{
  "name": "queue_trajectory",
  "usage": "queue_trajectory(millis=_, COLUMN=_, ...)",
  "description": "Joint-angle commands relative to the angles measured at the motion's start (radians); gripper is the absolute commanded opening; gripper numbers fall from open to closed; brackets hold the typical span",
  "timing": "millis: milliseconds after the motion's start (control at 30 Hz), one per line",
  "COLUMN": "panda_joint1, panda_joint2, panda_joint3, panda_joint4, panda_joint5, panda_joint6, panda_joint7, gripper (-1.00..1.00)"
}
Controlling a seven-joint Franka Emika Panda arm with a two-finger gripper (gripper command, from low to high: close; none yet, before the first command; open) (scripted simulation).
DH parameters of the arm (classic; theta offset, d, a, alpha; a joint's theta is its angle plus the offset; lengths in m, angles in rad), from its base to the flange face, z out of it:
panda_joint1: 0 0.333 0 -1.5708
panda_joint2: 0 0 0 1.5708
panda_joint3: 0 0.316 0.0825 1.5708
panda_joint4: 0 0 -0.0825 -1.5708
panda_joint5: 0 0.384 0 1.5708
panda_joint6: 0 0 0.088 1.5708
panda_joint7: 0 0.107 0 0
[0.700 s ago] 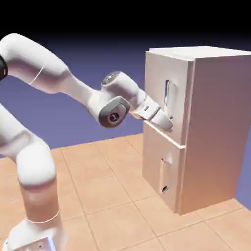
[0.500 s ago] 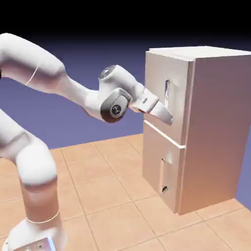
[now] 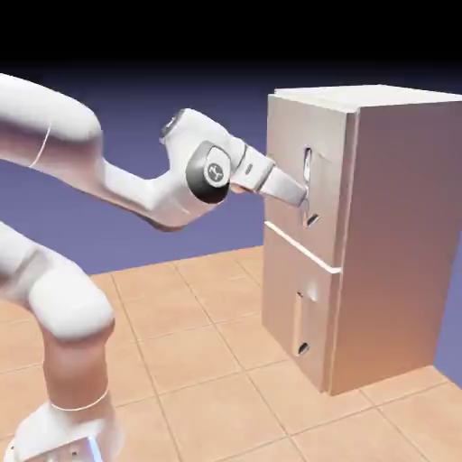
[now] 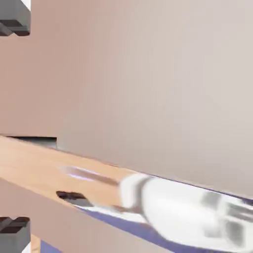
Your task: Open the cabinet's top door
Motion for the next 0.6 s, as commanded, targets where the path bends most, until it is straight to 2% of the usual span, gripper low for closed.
queue_trajectory(millis=0, panda_joint1=0.011, panda_joint2=-0.008, panda_joint3=-0.012, panda_joint4=0.000, panda_joint5=-0.044, panda_joint6=-0.004, panda_joint7=0.034, gripper=0.00)
queue_trajectory(millis=567, panda_joint1=0.202, panda_joint2=-0.150, panda_joint3=-0.215, panda_joint4=0.006, panda_joint5=-0.783, panda_joint6=-0.079, panda_joint7=0.611, gripper=0.00)
